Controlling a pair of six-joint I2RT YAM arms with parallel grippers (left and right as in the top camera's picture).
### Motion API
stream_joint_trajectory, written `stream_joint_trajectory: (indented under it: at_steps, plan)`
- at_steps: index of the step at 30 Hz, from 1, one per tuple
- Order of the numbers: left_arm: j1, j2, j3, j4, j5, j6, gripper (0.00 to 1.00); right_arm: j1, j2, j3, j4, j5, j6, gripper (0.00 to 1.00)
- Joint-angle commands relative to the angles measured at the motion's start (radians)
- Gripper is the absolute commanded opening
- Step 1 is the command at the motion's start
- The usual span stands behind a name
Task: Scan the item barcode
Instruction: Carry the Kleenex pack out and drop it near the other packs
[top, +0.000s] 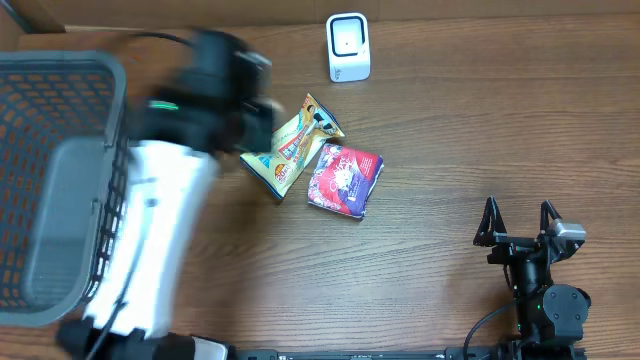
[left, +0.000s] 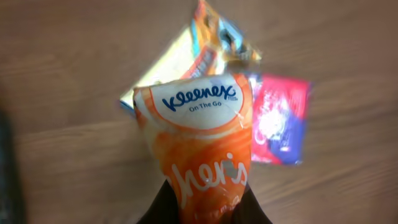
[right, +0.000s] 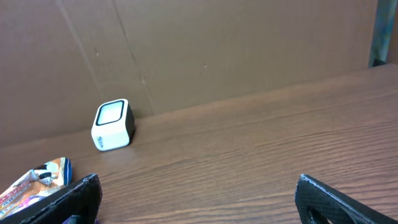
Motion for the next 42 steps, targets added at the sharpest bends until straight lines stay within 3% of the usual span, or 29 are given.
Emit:
stream_joint_trajectory:
  at_steps: [1,6,11,12,13,14,17,22,26,31,34,38,42]
  plan:
    - [-0.116,-0.014,-0.206,0.081,-0.231,-0.163,0.04,0.006,-0.008,-0.01,0.006,-0.001,-0.003,1.0]
    - [-0.184,-0.014,-0.491,0.233,-0.232,-0.298,0.04,0.006,-0.008,-0.01,0.006,-0.001,-0.003,1.0]
    - [-0.186,-0.014,-0.672,0.396,-0.229,-0.331,0.04,0.006,-0.008,-0.01,0.006,-0.001,-0.003,1.0]
    - [-0.186,-0.014,-0.692,0.426,-0.229,-0.331,0.2,0.006,-0.008,-0.01,0.006,-0.001,-0.003,1.0]
    - [-0.186,-0.014,-0.696,0.439,-0.229,-0.331,0.48,0.006,-0.008,-0.01,0.006,-0.001,-0.003,1.0]
    - [-0.186,-0.016,-0.685,0.441,-0.23,-0.331,1.0,0.006,-0.008,-0.01,0.006,-0.001,-0.003,1.0]
    - [-0.185,-0.064,-0.56,0.415,-0.229,-0.3,1.0,0.006,-0.008,-0.01,0.006,-0.001,-0.003,1.0]
    - [-0.1,-0.174,-0.139,0.238,-0.254,-0.105,1.0,0.006,-0.008,-0.01,0.006,-0.001,-0.003,1.0]
    - [0.126,-0.18,0.253,0.009,-0.271,0.075,1.0,0.006,-0.008,-0.01,0.006,-0.001,-0.003,1.0]
    - [0.55,-0.181,0.506,-0.115,-0.235,0.181,1.0,0.006,-0.008,-0.01,0.006,-0.001,-0.003,1.0]
    - [0.814,-0.181,0.528,-0.054,-0.052,0.196,1.0,0.006,-0.008,-0.01,0.006,-0.001,-0.003,1.0]
    - [1.059,-0.151,0.527,0.211,0.287,0.161,1.0,0.006,-0.008,-0.01,0.006,-0.001,-0.003,1.0]
    - [1.107,-0.105,0.527,0.48,0.235,0.161,1.0,0.006,-0.008,-0.01,0.006,-0.001,-0.003,1.0]
